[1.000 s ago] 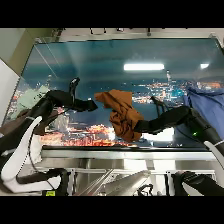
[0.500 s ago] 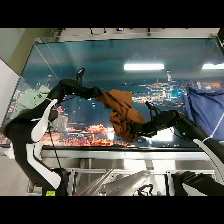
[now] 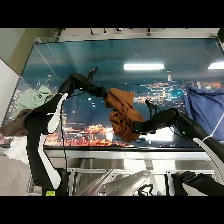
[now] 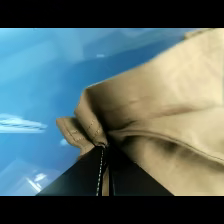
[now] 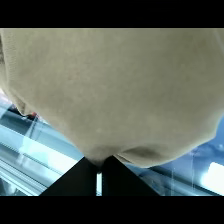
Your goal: Fold the shirts.
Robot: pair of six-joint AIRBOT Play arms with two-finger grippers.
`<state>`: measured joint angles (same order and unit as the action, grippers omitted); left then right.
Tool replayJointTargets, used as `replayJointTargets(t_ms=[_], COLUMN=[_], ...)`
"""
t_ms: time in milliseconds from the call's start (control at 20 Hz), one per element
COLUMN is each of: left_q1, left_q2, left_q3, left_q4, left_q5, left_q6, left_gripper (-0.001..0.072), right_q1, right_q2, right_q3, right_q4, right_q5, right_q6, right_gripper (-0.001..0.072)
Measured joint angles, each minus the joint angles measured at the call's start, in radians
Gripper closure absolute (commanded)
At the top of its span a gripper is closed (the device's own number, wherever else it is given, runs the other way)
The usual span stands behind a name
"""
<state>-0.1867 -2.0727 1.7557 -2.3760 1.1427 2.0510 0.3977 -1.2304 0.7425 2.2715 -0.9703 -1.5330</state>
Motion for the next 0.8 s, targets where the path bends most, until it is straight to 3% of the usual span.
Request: replayJointTargets(t_ms=[550, 800], left_q1=[0.075, 0.098], left_q2=[0.089, 0.226], left_q3=[0.019, 0.019], left_q4=[0.009, 0.007], left_q5=[0.09, 0.082], left_q6=[-0.034, -0.042], left_gripper=[0.0696, 0.0696], right_q1=[-0.003, -0.089], right_q2=[0.064, 0.184], right_q3=[0.021, 0.162], right_q4=[-0.117, -0.133], right_q5=[-0.011, -0.023], right_q6=[0.063, 0.061], right_gripper=[0.0692, 0.0692])
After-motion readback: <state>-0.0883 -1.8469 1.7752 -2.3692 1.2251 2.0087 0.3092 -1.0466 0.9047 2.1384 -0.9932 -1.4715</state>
